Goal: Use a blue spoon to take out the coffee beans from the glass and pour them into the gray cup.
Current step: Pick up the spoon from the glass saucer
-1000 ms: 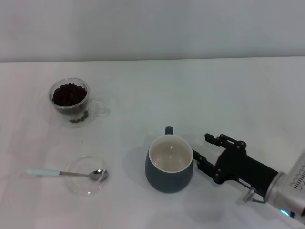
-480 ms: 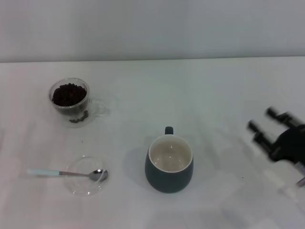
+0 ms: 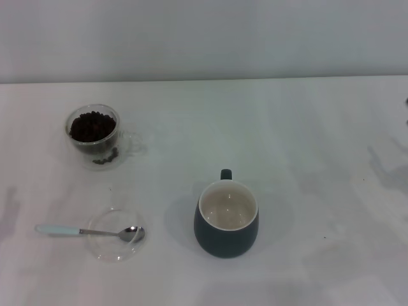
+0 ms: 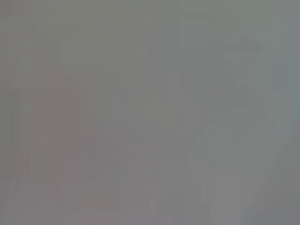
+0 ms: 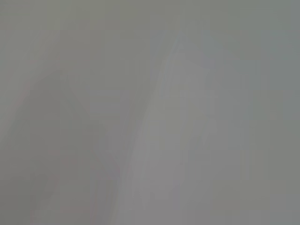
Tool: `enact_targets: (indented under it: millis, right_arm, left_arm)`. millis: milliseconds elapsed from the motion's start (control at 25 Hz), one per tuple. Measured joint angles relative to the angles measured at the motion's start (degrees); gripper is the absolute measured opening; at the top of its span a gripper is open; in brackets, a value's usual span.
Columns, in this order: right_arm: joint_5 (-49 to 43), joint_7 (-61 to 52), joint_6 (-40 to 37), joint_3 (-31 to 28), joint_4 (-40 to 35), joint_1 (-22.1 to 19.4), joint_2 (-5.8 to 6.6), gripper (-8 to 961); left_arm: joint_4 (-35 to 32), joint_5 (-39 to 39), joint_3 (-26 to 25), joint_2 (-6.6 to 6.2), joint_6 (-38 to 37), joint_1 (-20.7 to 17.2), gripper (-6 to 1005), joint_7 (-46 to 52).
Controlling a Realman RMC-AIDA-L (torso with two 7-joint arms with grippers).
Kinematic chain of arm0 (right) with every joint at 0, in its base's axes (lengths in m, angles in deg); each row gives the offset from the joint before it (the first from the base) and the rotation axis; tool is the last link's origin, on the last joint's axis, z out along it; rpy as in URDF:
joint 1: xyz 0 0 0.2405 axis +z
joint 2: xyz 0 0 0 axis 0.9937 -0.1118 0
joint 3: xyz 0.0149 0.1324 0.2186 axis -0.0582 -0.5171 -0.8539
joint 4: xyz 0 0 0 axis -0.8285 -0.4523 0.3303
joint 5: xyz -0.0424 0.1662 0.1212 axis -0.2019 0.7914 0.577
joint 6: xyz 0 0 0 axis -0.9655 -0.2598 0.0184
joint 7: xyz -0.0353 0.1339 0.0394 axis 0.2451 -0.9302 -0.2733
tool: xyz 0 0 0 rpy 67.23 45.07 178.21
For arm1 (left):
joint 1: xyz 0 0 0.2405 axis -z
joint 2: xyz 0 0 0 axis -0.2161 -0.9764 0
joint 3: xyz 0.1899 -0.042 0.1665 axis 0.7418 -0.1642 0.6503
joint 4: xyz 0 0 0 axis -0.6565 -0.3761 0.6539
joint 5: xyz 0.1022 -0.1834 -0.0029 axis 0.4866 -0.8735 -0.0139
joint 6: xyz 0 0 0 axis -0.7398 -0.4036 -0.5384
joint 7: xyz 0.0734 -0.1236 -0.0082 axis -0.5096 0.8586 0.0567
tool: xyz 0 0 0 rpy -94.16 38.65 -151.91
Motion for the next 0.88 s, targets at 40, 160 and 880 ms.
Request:
enact_targets:
  millis: [40, 160, 880]
  right_arm:
    - [0.01, 1.13, -0.66, -0.81, -0.04, 0.09, 0.15, 574]
    - [0.02, 4.31, -1.47, -3.51, -0.04, 0.49, 0.15, 574]
    - [-0.22, 8.99, -1.09, -5.9, 0.23, 2.17, -0.52, 575]
  left_arm:
    - [0.0, 0.0, 0.0, 0.0, 0.0, 0.0, 726, 0.0]
    - [2.0, 0.84, 0.01, 0.05, -0.47, -1.02, 726, 13.19]
    - [7.42, 8.43, 3.61, 0.5, 15.77, 0.93, 727, 40.08]
